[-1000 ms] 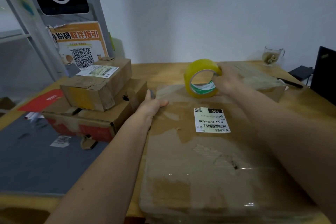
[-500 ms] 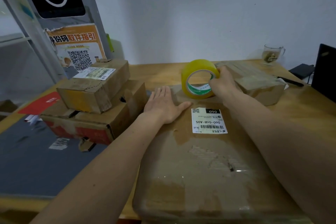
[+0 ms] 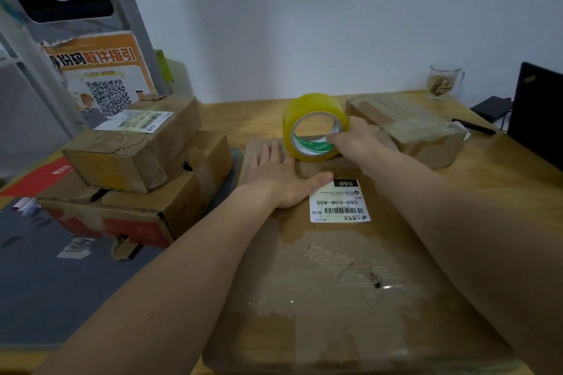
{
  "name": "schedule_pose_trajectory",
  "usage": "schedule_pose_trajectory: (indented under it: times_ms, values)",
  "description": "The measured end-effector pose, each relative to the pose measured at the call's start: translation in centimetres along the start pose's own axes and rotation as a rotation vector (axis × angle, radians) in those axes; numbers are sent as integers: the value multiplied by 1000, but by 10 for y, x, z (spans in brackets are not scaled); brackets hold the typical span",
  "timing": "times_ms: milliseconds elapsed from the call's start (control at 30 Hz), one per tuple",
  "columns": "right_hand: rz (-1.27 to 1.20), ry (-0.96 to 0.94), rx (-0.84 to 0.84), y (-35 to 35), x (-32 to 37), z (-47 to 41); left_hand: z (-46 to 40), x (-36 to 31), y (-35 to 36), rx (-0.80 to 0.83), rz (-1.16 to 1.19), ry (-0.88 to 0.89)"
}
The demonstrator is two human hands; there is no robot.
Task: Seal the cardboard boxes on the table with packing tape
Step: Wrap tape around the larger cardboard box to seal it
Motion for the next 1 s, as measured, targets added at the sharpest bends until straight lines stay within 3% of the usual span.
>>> schedule_pose_trajectory:
  times_ms: [167, 333, 467, 700, 867, 1000]
  values:
    - [159, -88, 1, -12, 9, -2, 3, -1, -2, -10, 4, -29]
    - [106, 21, -19, -53, -12, -4, 2, 1, 0, -10, 31, -30]
    - [168, 5, -135, -88, -31, -3, 0, 3, 0, -5, 32, -37]
    - [-147, 87, -119, -69, -54, 0, -3, -2, -1, 67, 23, -75]
    - [-154, 52, -141, -63, -56, 0, -13, -48, 5, 66, 94, 25]
    - [-27, 17, -89, -54, -48, -1, -15, -72, 15, 26, 79, 54]
Point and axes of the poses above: each hand's wrist, its own z-axis away from the middle knuckle, its own y-axis out of the palm, x = y × z, the point moved 6 cm from there along -z, towards the middle knuckle, and after that the axes turned 10 degrees about z, right-handed, at the moved point
